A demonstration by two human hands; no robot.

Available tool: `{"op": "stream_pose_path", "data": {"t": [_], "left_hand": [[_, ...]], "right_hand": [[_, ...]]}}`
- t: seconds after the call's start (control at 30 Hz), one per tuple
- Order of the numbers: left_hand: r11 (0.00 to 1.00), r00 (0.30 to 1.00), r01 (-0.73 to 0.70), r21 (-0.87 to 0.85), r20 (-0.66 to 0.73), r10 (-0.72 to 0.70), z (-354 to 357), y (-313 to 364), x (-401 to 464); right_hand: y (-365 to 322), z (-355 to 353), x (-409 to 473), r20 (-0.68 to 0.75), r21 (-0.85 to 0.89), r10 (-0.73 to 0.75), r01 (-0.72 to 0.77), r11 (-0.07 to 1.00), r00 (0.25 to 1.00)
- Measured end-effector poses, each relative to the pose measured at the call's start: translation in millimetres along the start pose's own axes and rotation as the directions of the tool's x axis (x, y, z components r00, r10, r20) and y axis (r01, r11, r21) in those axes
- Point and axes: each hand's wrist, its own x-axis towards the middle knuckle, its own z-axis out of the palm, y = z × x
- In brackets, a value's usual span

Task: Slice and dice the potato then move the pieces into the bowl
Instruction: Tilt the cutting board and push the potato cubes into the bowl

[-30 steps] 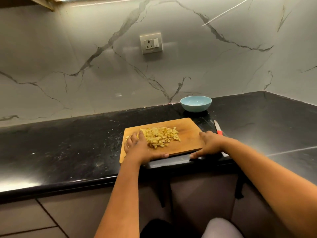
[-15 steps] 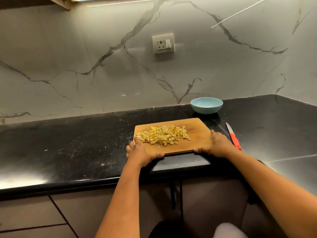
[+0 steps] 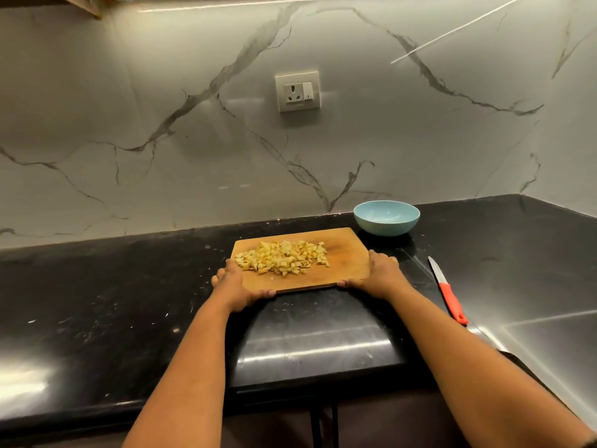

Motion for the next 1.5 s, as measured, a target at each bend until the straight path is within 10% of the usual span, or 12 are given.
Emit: {"op": "stream_pose_path", "data": {"t": [0.23, 0.6, 0.87, 1.3, 1.4, 1.5], "left_hand": [[0.973, 0.950, -0.213, -0.093, -0.251, 0.184, 6.8, 45.5, 5.7], [0.868, 0.909, -0.416, -0.272, -0.086, 0.409, 132.7, 230.2, 56.6], [0.898, 0.893, -0.441, -0.001, -0.101, 0.439, 160.2, 256.8, 101.4], [0.825, 0.828, -0.540, -0.163, -0.279, 0.487, 151.9, 248.3, 103.6], [0.801, 0.804, -0.577, -0.161, -0.283, 0.522, 132.4, 248.7, 95.3], [0.791, 0.795, -0.594, -0.150, -0.263, 0.547, 104.6, 243.0, 76.7]], "right_hand": [[35.7, -12.5, 27.5, -0.412, 0.458, 0.280, -0.068, 0.886, 0.867], [65.3, -18.3, 82.7, -0.340, 0.473, 0.290, -0.104, 0.875, 0.895], [73.1, -24.6, 112.9, -0.166, 0.402, 0.236, -0.153, 0.903, 0.958], [63.3, -40.9, 110.3, -0.373, 0.535, 0.337, -0.096, 0.839, 0.865], [61.0, -46.9, 107.9, -0.391, 0.676, 0.385, -0.023, 0.736, 0.836], [53.9, -53.6, 97.9, -0.193, 0.926, 0.426, 0.021, 0.376, 0.884]]}}
